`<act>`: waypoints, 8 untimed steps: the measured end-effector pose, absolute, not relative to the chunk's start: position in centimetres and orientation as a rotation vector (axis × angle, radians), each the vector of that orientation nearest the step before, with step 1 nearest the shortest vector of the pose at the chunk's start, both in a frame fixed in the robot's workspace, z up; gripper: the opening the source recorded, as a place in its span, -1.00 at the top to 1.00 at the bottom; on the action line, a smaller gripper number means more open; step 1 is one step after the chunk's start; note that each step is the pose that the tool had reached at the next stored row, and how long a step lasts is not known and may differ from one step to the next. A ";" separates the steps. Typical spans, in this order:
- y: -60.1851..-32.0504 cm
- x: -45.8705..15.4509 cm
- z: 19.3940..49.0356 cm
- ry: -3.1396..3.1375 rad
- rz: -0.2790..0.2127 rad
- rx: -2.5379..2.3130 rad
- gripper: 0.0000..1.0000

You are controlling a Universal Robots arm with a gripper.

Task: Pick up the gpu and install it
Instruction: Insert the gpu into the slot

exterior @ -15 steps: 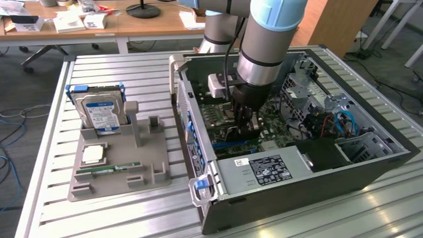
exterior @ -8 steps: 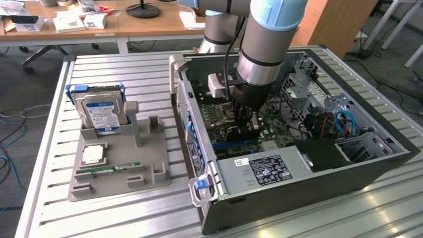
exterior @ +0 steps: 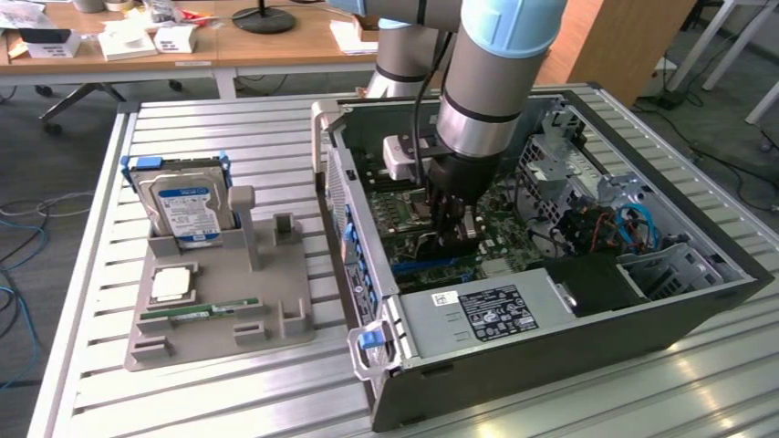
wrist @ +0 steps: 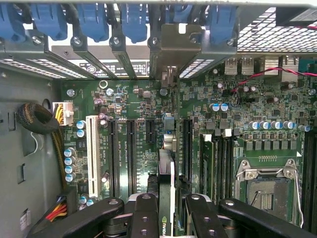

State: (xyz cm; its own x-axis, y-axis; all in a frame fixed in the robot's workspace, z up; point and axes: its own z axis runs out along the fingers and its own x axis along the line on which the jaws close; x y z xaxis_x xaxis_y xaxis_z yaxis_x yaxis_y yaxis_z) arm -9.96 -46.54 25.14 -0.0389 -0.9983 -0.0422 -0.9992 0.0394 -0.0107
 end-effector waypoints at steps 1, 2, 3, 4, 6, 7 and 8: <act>-46.5 -10.0 25.1 2.237 0.034 -2.151 0.48; -46.5 -10.0 25.1 2.237 0.034 -2.151 0.48; -46.5 -10.0 25.1 2.237 0.034 -2.151 0.48; -46.5 -10.0 25.1 2.237 0.034 -2.151 0.48; -46.5 -10.0 25.1 2.237 0.034 -2.151 0.48; -46.5 -10.0 25.0 2.237 0.034 -2.151 0.48; -46.5 -10.0 25.0 2.237 0.034 -2.151 0.48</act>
State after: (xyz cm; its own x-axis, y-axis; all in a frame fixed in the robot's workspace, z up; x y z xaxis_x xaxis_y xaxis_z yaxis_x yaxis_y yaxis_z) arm -9.95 -46.54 25.01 -0.0388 -0.9983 -0.0427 -0.9992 0.0393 -0.0105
